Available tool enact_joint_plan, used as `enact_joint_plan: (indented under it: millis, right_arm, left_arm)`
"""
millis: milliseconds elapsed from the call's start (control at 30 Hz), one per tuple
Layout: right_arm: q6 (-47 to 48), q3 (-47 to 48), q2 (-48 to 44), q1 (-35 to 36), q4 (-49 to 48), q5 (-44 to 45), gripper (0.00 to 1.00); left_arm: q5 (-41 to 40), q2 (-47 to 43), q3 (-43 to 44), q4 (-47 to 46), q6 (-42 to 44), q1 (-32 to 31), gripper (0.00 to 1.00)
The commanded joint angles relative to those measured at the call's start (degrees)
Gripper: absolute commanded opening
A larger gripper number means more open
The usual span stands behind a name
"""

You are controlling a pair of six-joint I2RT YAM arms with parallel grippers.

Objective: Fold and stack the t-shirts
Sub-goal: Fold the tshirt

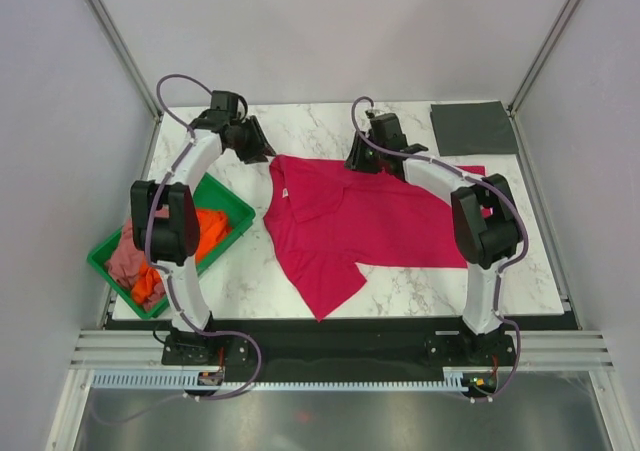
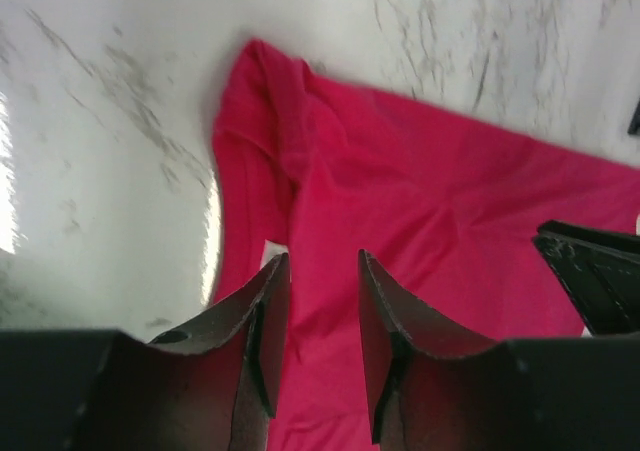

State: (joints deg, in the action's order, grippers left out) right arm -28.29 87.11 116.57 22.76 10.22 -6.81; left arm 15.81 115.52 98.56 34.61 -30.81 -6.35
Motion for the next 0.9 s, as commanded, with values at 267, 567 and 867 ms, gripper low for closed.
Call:
enact_joint_plan:
  millis: [267, 567, 867]
  right_arm:
    - [-2.47, -16.97, -7.06, 4.57, -9.87, -7.78, 0.36]
    - [-2.56, -16.45, -4.6, 6.15, -9.87, -4.89, 0.36]
    - [-3.43, -14.69, -2.4, 7.12, -9.43, -3.12, 0.35]
  left_arm:
    - [5.28, -10.06, -21.74, -4.2, 0.14, -12.81, 0.44]
    - [1.77, -6.89, -24.65, -6.84, -2.41, -13.86, 0.48]
    - [1.15, -4.52, -24.03, -8.33, -3.47, -14.22, 0.47]
